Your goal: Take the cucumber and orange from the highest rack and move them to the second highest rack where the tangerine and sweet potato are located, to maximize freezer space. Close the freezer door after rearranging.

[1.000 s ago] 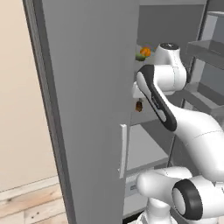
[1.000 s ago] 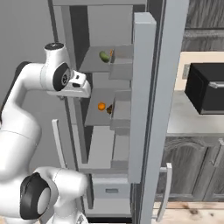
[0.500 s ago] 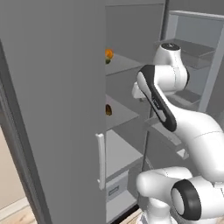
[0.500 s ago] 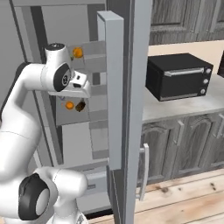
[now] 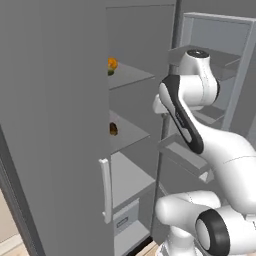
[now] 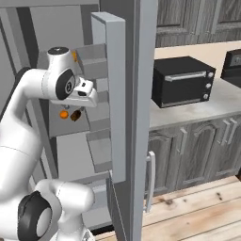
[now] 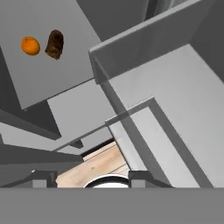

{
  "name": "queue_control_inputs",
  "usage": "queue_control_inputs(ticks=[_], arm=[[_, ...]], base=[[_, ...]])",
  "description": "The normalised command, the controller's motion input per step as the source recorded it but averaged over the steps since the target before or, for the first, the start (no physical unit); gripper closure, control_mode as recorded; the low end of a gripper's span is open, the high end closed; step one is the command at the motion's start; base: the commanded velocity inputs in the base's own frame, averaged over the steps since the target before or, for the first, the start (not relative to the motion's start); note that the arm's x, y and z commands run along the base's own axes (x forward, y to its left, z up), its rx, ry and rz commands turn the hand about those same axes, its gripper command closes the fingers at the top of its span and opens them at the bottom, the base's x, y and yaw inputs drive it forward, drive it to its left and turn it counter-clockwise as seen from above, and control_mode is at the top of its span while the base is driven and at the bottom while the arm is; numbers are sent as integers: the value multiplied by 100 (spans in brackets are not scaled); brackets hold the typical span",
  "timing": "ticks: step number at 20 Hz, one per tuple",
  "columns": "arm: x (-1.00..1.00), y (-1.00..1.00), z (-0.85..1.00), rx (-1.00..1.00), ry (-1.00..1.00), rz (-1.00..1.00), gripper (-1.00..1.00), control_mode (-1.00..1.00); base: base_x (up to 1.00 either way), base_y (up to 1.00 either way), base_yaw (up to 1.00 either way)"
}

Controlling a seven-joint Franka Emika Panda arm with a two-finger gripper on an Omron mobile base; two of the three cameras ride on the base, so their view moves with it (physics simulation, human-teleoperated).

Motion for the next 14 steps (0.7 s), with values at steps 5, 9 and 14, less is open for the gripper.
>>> queue_control_inputs(ticks=[5,9,14], arm=[[0,0,0,0,0,0,-100,100],[0,0,0,0,0,0,-100,100],[0,0,0,0,0,0,-100,100]], base=[[-6,8,0],[-18,50,0],[30,30,1]])
